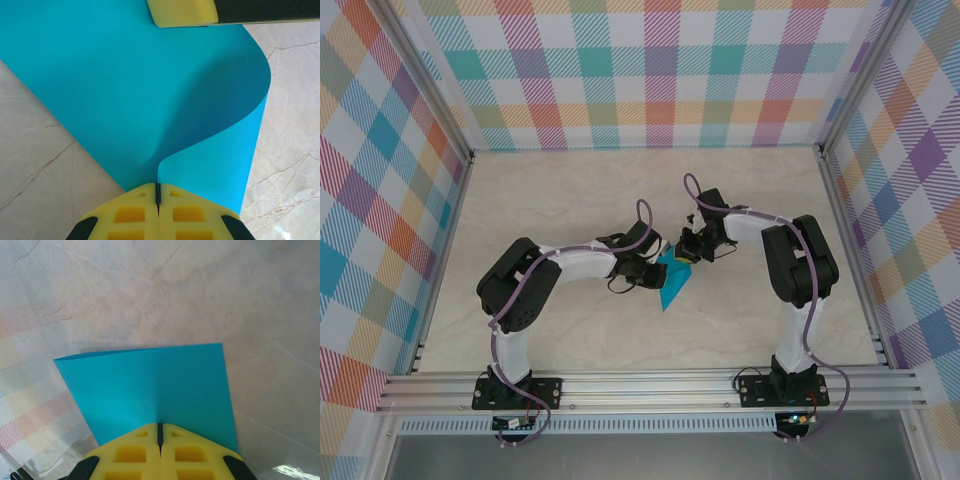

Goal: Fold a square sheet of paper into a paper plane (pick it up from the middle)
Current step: Third fold the triangle at the center of the table.

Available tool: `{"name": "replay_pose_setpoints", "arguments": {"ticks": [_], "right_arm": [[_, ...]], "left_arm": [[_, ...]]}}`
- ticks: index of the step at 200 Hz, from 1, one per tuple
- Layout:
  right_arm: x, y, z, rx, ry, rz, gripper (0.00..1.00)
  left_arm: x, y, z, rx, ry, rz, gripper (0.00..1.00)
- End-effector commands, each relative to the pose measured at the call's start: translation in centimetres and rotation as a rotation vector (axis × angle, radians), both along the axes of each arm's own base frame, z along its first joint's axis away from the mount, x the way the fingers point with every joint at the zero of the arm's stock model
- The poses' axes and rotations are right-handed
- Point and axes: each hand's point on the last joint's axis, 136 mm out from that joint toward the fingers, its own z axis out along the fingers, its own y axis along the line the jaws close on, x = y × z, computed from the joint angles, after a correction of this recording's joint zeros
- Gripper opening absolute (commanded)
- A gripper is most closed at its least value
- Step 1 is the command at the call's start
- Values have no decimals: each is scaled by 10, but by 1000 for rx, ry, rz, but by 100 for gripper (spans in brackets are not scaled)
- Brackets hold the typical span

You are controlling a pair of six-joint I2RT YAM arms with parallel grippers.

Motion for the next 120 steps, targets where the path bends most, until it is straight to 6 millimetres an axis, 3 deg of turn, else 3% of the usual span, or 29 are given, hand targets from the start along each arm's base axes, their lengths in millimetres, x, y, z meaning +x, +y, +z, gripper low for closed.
{"name": "replay_pose_setpoints", "arguments": {"ticks": [1, 39, 90, 120], "right_arm": [[-12, -4, -18, -29, 62, 20, 0], [-11, -3, -18, -26, 62, 21, 0], [-12, -3, -18, -21, 63, 20, 0], [-8, 4, -5, 18, 47, 31, 0]], "left_arm": [[6, 0, 10, 2, -38, -2, 2], [7, 5, 12, 15, -56, 8, 2], [4, 7, -2, 39, -22, 3, 2], [-3, 13, -13, 64, 0, 5, 2]]}}
